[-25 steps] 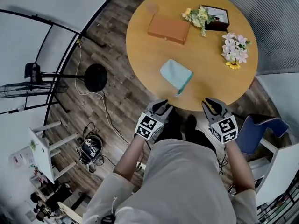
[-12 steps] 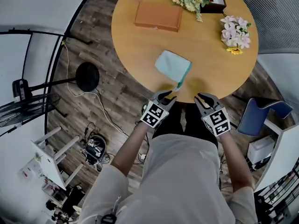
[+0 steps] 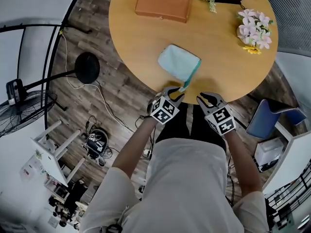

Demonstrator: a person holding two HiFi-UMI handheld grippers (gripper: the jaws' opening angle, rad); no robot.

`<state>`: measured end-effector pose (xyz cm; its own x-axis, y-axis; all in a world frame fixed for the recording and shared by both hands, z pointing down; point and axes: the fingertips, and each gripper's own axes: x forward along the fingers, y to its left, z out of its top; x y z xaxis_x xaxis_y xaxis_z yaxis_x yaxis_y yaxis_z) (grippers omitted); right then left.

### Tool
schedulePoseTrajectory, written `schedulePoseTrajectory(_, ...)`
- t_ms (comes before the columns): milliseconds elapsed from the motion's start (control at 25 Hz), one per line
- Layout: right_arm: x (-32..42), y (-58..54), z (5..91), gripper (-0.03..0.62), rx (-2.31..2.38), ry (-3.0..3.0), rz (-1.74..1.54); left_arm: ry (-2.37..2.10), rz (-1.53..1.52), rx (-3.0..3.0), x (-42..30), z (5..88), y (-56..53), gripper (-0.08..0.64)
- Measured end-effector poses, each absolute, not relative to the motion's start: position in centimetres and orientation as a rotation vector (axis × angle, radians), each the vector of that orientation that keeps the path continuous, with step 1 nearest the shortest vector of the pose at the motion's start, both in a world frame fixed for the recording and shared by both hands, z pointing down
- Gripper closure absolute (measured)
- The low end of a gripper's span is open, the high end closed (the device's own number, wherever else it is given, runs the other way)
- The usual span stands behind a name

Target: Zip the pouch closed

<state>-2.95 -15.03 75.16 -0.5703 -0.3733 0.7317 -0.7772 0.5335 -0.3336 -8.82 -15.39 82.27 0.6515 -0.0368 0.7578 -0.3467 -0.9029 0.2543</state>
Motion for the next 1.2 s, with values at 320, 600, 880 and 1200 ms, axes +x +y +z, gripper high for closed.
schedulePoseTrajectory(320, -3.4, -15.6, 78.5, 0.525, 0.815, -2.182, 0.897, -0.290, 1.251, 2.478, -8.2, 85.9, -15.1, 0.430)
schedulePoseTrajectory(600, -3.6, -15.8, 79.3, 0.525, 0.762, -2.194, 0.869, -0.348, 1.241, 2.494, -8.3, 85.1, -16.0, 0.525)
schedulePoseTrajectory(880, -4.3, -16.3, 78.7, 0.525, 0.697, -2.226, 0.835, -0.347, 1.107, 2.474, -7.9, 81.8, -16.8, 0.529)
schedulePoseTrajectory(1200, -5.8, -17.4, 77.6, 0.520, 0.620, -2.246, 0.749, -0.362, 1.054, 2.488, -8.0, 78.3, -17.4, 0.531)
